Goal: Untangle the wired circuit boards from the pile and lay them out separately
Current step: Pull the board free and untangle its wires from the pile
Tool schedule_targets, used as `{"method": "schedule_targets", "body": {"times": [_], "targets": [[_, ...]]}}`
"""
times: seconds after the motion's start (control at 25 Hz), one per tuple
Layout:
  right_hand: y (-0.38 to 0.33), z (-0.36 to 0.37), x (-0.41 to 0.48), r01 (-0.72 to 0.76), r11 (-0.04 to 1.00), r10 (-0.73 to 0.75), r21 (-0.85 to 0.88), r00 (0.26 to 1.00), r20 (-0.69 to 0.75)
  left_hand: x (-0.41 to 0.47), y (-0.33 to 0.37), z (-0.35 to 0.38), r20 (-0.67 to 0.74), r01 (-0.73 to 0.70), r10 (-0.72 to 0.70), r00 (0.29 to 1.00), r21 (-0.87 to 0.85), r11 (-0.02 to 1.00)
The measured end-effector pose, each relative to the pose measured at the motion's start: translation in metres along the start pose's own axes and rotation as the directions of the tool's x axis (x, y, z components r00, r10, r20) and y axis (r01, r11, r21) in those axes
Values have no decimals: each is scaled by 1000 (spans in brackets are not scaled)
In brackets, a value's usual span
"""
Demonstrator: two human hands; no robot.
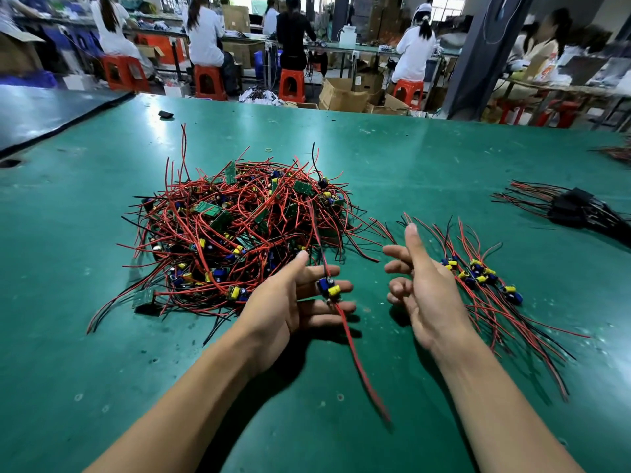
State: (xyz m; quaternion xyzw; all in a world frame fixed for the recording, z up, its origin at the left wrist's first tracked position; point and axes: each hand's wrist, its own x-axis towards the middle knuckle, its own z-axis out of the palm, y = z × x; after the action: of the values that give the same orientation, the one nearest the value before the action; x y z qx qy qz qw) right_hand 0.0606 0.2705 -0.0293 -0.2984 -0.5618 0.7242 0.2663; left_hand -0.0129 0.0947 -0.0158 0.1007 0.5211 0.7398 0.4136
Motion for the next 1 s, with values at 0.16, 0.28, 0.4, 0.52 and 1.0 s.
{"method": "schedule_targets", "body": {"times": [0.16,0.28,0.4,0.52,1.0], "targets": [[2,13,-15,141,973,-92,-183,964,251,0,1,2,4,3,-2,1000,-33,999],[6,19,-25,276,924,-145,-263,892,428,-4,0,3,33,-2,3,999,-36,999],[8,22,-28,375,841,-210,-389,891,403,-3,1,2,42,12,-11,999,-35,999],[4,18,-22,427,803,-329,-415,899,290,1,-3,5,-78,-18,18,997,0,1000],[3,5,-11,429,597,-407,-678,890,205,6,8,-13,-417,-309,185,890,-251,918]]}}
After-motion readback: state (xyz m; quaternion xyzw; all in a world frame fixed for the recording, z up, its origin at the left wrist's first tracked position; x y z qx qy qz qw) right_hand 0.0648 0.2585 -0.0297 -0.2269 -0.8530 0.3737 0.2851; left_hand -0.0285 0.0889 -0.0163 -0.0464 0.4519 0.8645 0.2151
